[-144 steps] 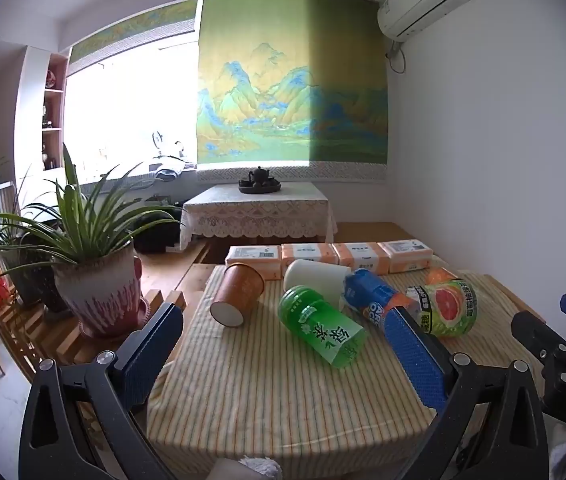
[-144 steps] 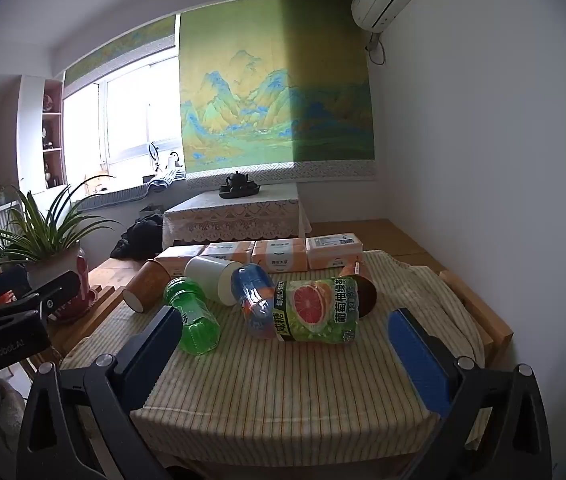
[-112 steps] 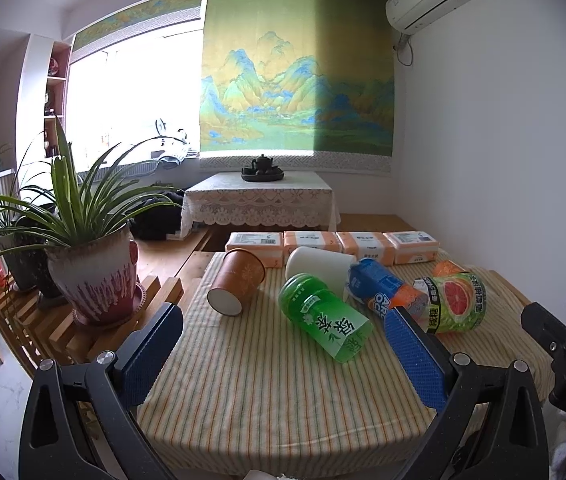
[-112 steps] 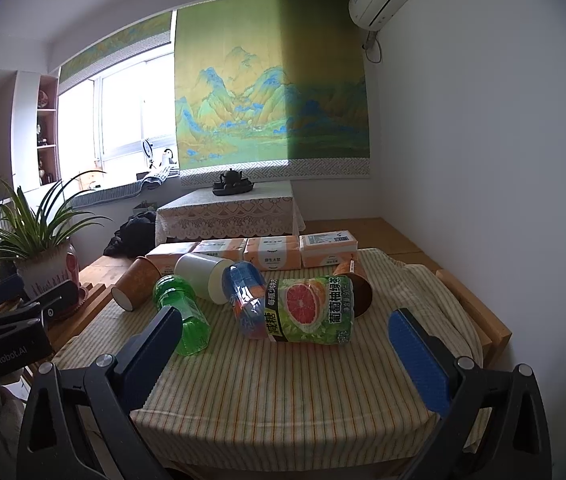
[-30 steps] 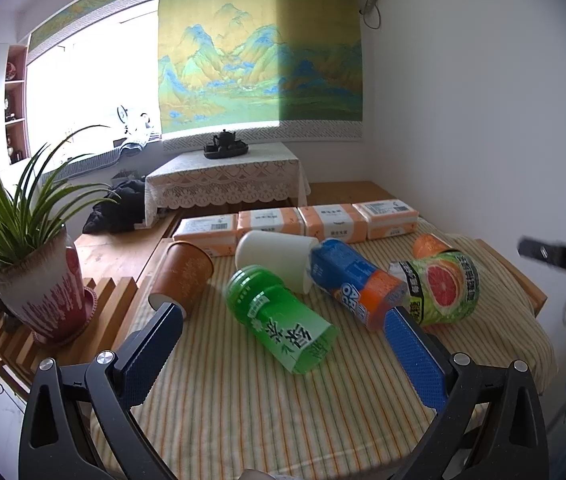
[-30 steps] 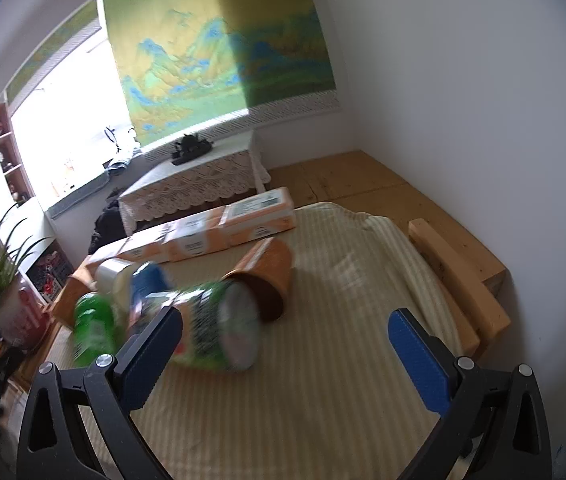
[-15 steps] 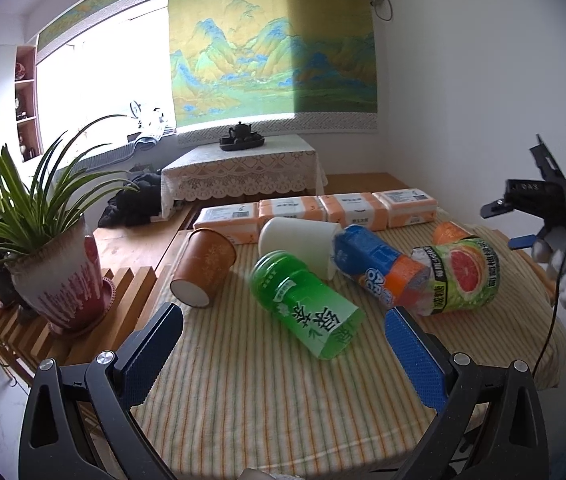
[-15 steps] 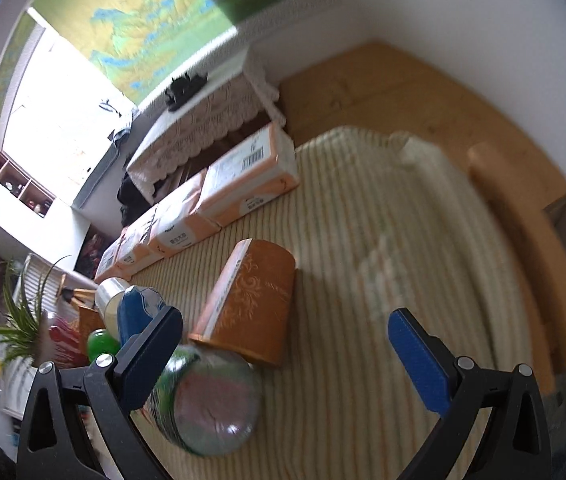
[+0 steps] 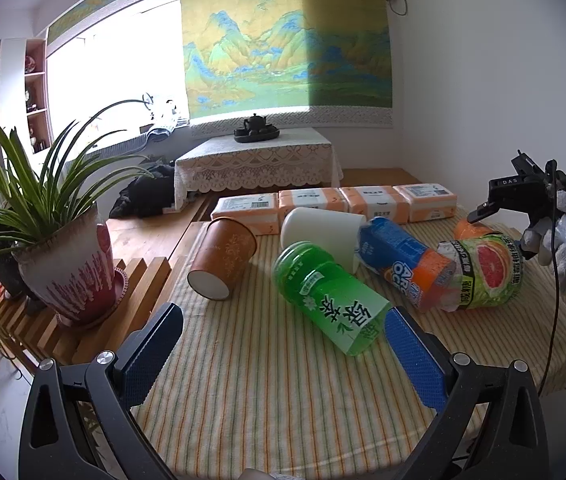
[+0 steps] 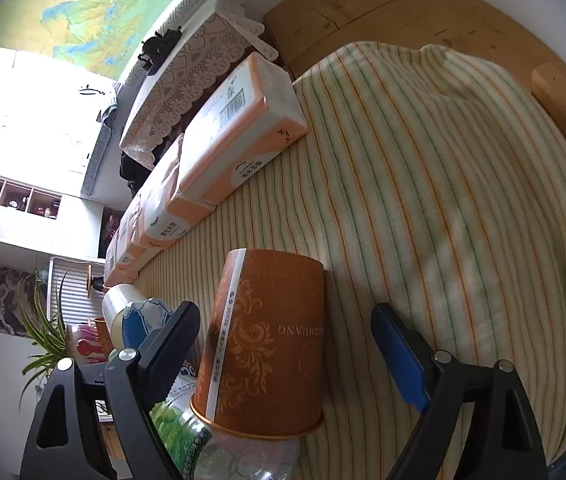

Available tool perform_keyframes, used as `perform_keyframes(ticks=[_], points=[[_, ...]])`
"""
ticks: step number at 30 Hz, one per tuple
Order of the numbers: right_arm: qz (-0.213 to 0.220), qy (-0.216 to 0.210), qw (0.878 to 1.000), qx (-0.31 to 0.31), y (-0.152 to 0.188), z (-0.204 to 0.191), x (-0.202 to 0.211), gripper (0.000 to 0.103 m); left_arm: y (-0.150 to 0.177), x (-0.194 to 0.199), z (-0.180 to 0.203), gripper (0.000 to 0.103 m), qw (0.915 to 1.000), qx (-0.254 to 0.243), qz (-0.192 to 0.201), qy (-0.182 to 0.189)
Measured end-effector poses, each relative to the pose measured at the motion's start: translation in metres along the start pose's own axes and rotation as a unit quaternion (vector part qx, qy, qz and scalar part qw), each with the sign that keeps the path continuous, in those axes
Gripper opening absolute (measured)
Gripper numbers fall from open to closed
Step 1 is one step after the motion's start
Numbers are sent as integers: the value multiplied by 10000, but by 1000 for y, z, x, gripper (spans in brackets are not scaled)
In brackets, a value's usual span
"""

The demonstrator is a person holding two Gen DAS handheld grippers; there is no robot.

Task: Flip cup upside down
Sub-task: 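Reach the right gripper to the orange paper cup and close on it, then lift the orange cup with the right gripper and rotate it rim-down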

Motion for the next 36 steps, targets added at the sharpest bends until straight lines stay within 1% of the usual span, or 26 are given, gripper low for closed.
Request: perform_keyframes(ticks=[1,3,5,6,7,8,12,16,19,22,24,27,30,32,36], points=[[-30,-23,10000,-5,-1,0,0,81,0,-1,0,102,10000,6,0,-4],[-156,-91,9998,-9,0,-3,-2,72,0,-1,-1,102,10000,7,6,-22],[-232,-110,9997,-30,0,-4,-5,69,0,-2,-1,102,10000,4,4,-23],[-251,-126,9996,-36,-1,-4,-5,64,0,-2,-1,102,10000,5,2,-24],[-271,-185,9994,-59,-1,-3,-4,61,0,-2,-1,102,10000,11,4,-19],[-326,-331,9989,-109,0,-2,-3,56,0,-2,-1,102,10000,15,5,-12],[-287,-386,9986,-221,0,2,-1,56,1,-1,0,102,10000,-11,8,-16],[-118,-493,9982,-334,-2,5,11,56,2,2,-1,102,10000,-20,12,-36],[137,-515,9976,-432,-7,11,32,56,2,4,-3,102,10000,11,9,-32],[472,-477,9967,-447,-11,16,63,56,1,8,-7,102,10000,56,14,-11],[671,-512,9958,-368,-7,14,89,56,1,10,-10,102,10000,86,19,2],[865,-563,9946,-121,7,6,122,56,0,12,-14,102,9998,191,-25,107],[905,-650,9934,284,36,-10,145,56,-2,13,-18,102,9987,388,-106,298],[864,-672,9924,554,58,-27,147,56,-3,14,-21,102,9980,473,-160,376],[629,-716,9890,1129,108,-51,136,56,-3,20,-27,102,9977,481,-247,403]])
Point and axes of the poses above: each gripper's, at about its wrist camera, not at the fingertips, and x roughly against the way its jaws point, z to its right, y to its underside, the point moved 6 cm from there along -x, roughly the way its jaws point, and after that the axes turned 14 degrees about y, right-handed, at the moved point
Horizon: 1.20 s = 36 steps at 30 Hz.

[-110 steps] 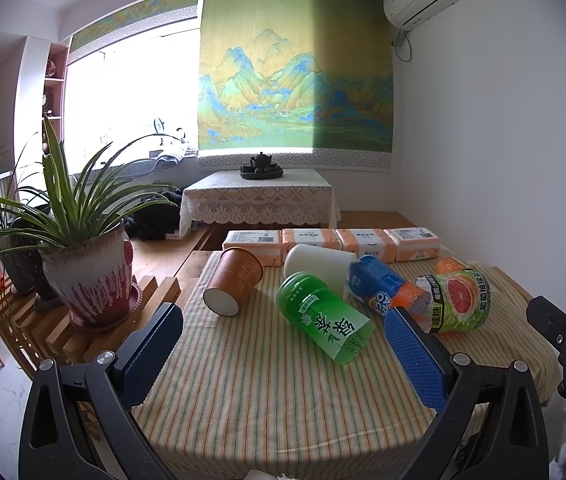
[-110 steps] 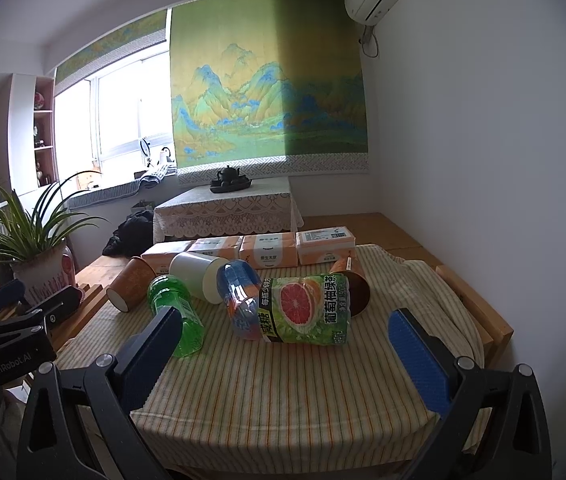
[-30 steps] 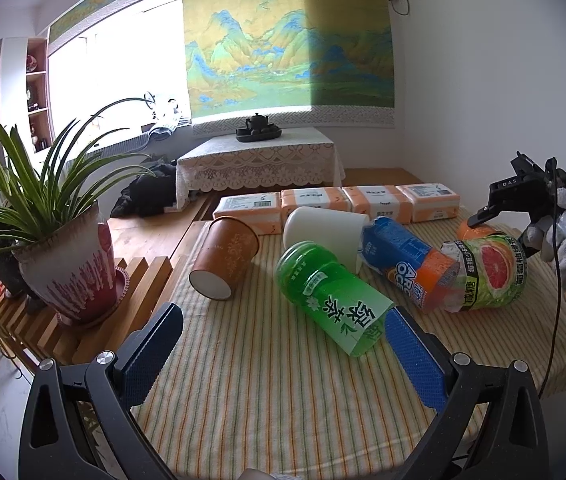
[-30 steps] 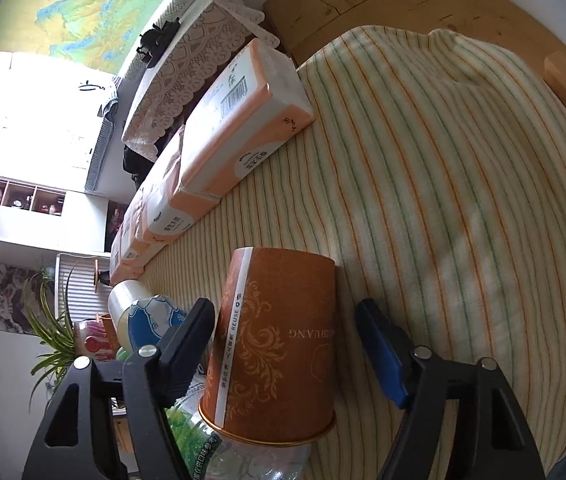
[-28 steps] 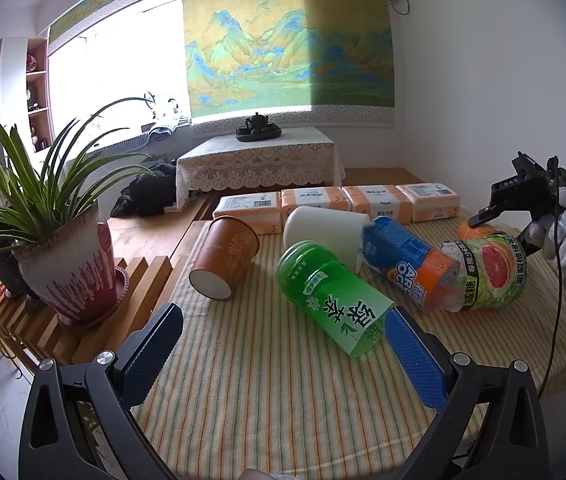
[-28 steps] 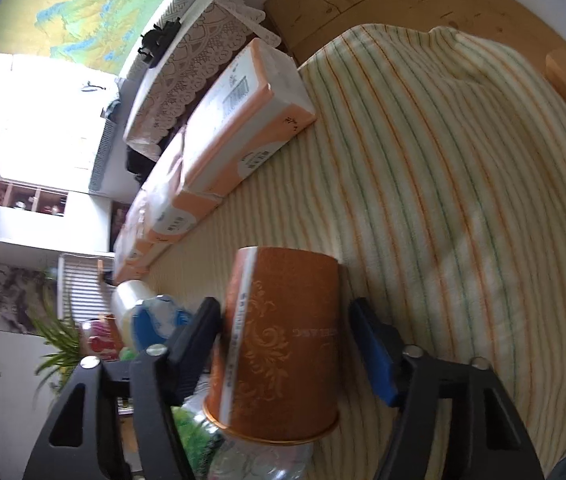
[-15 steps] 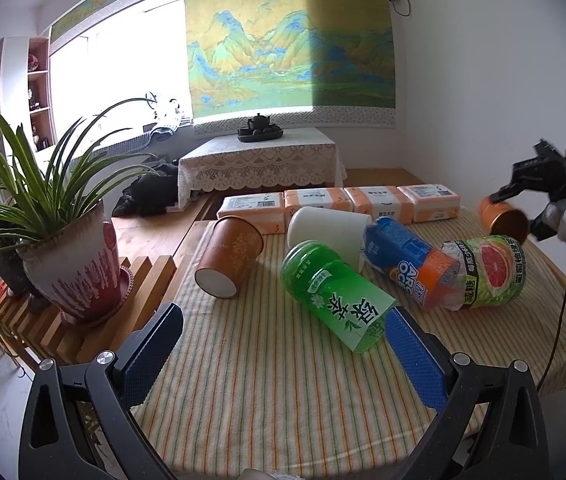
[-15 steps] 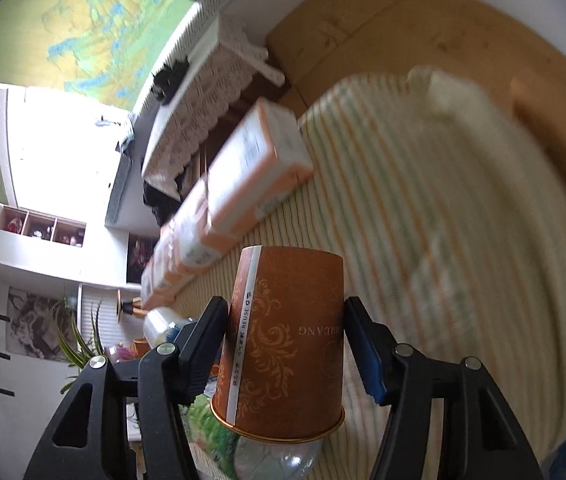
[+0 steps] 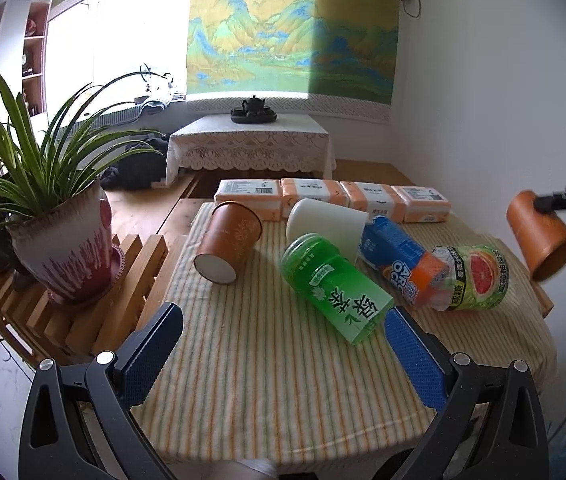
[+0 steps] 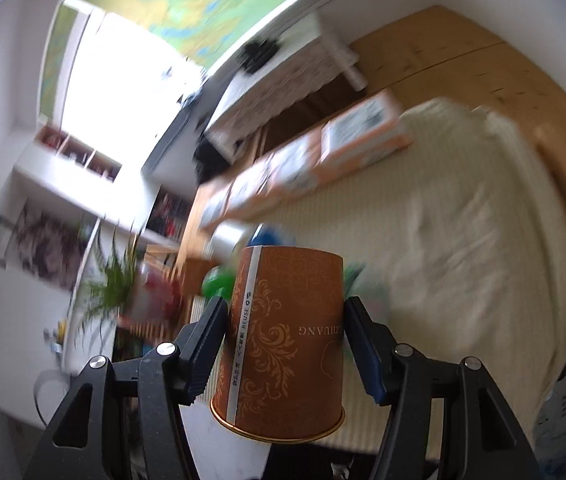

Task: Flip cup upside down
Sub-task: 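Lift the orange cup with the right gripper and rotate it rim-down, then lower the cup onto the cloth and open the right gripper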

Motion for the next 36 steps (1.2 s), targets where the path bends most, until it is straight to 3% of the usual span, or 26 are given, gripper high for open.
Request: perform_keyframes(ticks=[9,18,24,31,36], points=[[-645,-118,9942,858,71,-63,-65,56,5,6,-11,102,9991,254,-210,257],[-765,485,9858,1412,91,-83,-121,56,6,1,-16,102,9981,433,-320,303],[-665,765,9835,1501,93,-78,-128,57,8,-7,-7,102,9975,356,-447,409],[-591,664,9859,1416,91,-73,-119,63,7,-16,-2,102,9950,515,-603,604],[-151,853,9811,1729,98,-82,-97,63,5,-29,6,102,9926,610,-772,712]])
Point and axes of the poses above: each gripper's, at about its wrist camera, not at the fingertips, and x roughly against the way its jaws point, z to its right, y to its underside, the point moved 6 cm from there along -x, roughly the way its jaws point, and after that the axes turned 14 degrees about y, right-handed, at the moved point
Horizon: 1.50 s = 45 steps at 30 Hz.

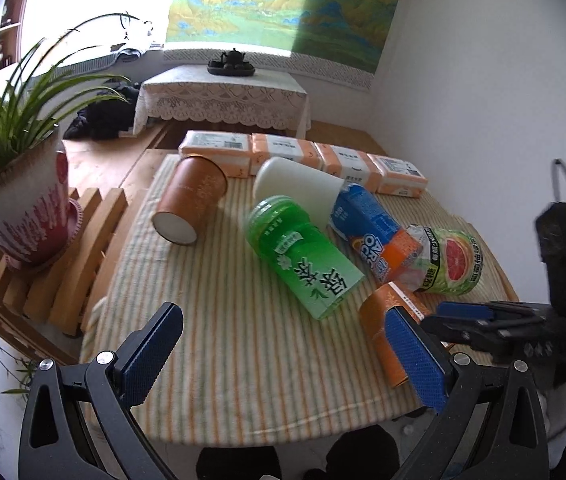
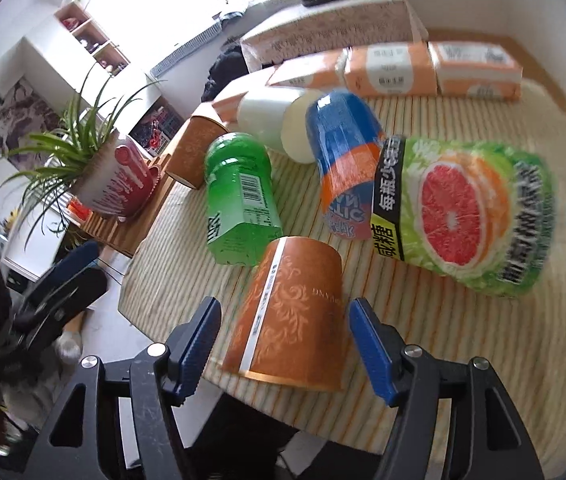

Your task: Flip cup upside down

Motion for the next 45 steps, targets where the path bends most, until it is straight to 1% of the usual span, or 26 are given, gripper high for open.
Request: perform_keyframes(ticks=[6,10,12,13,15,17,18,20,22,26,30,35,40,43,45], points=[[659,647,9957,90,16,12,33,63,1,-29,11,102,9983,419,-326,240],[1117,1269,9856,24,32,29,54,63,0,-47,22,102,9958,636,-520,409],[1250,1399,9822,-57,40,38,61,63,1,-59,31,101,9939,688,-708,500],[1279,1408,9817,-94,43,42,66,63,2,-63,34,100,9925,745,-793,560],[1344,1398,9808,-202,49,52,73,63,6,-77,40,99,9870,975,-1042,741],[1407,1420,9794,-270,54,59,80,63,9,-89,45,95,9834,1106,-1200,791],[1429,1433,9788,-303,56,61,82,63,10,-95,47,95,9827,1140,-1242,771],[1460,1407,9786,-359,60,67,86,63,11,-103,48,90,9807,1257,-1293,755],[1483,1401,9782,-375,64,69,88,63,12,-111,51,88,9778,1392,-1337,820],[1537,1464,9764,-391,69,74,91,63,11,-122,55,80,9735,1534,-1445,894],[1581,1447,9759,-417,72,76,93,63,9,-133,61,76,9740,1469,-1507,841],[1642,1519,9739,-390,74,77,94,63,10,-149,60,64,9708,1509,-1659,846],[1658,1478,9739,-460,76,80,96,63,10,-151,62,64,9728,1403,-1632,859],[1632,1453,9745,-505,75,82,95,63,11,-148,61,64,9719,1445,-1615,915],[1620,1444,9748,-517,75,82,93,63,10,-143,60,64,9731,1425,-1553,931]])
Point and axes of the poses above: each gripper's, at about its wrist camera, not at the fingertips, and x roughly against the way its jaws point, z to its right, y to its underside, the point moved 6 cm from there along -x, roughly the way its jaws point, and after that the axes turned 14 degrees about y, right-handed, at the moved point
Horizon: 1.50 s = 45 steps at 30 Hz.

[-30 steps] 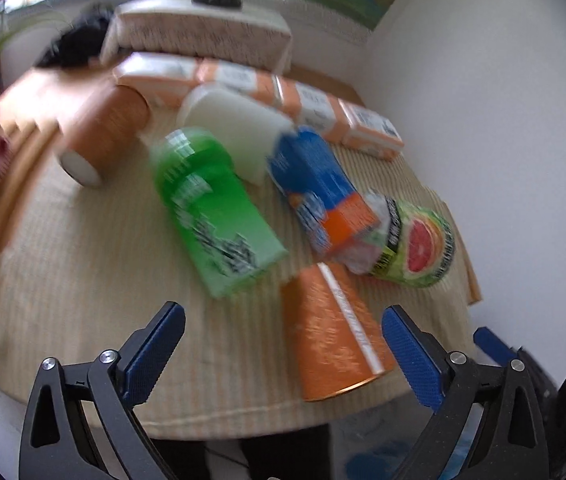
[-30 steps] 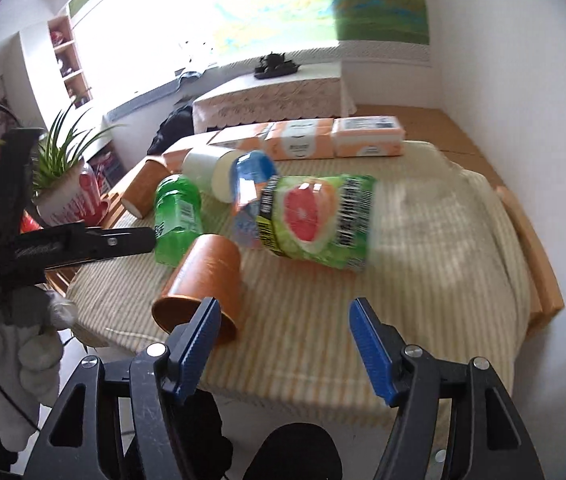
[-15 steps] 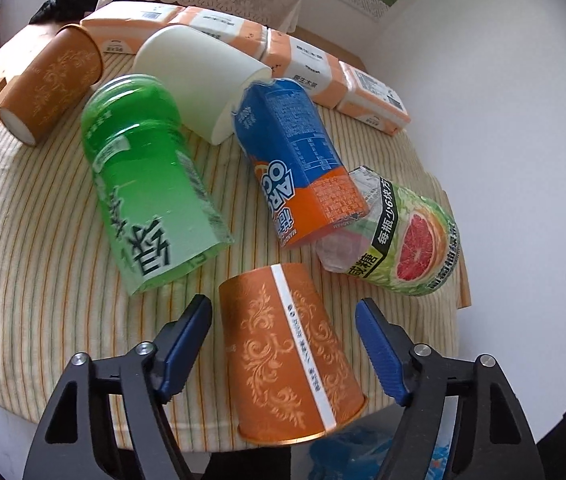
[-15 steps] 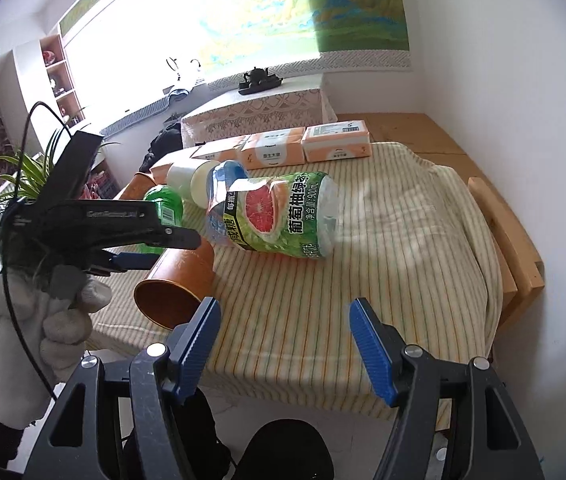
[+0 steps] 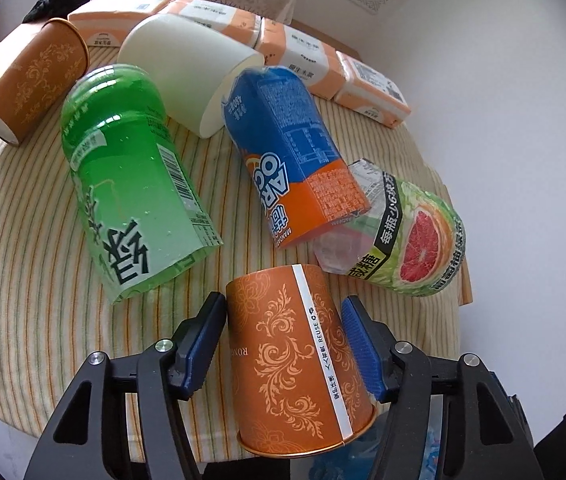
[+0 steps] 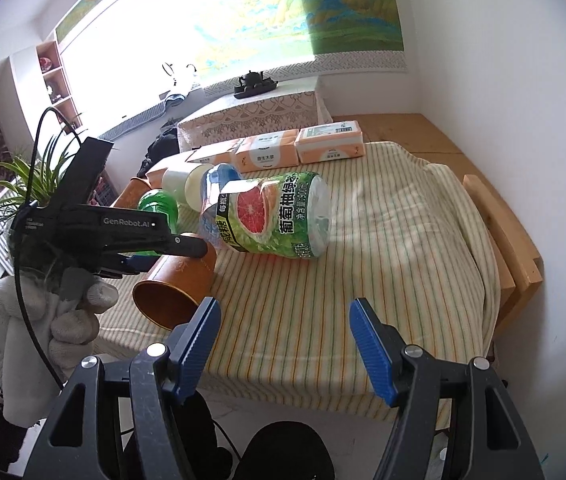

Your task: Flip cup upside down

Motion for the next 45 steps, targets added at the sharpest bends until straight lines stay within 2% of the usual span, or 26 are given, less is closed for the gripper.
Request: perform_keyframes(ticks=[5,9,13,15,20,28,39,45], points=[[1,-1,10000,-9,2,-3,-2,63,4,22,8,63,9991,-274,304,70],[6,-52,10000,-34,2,-6,-3,63,9,40,20,63,9941,-836,687,-40],[100,9,9999,-21,2,-10,-3,63,17,54,33,63,9816,-1511,1126,-303],[171,63,9998,-29,2,-11,-3,63,19,58,38,62,9711,-1887,1370,-510],[443,376,9983,-30,1,-11,-2,63,21,59,42,62,9581,-2254,1589,-770],[563,510,9971,-97,1,-10,-2,63,29,62,56,62,9363,-2780,1831,-1117],[577,593,9965,-127,2,-12,-3,63,40,71,62,62,9315,-2874,1941,-1094],[574,572,9966,-144,3,-11,-3,63,42,74,62,62,9326,-2862,1935,-1043]])
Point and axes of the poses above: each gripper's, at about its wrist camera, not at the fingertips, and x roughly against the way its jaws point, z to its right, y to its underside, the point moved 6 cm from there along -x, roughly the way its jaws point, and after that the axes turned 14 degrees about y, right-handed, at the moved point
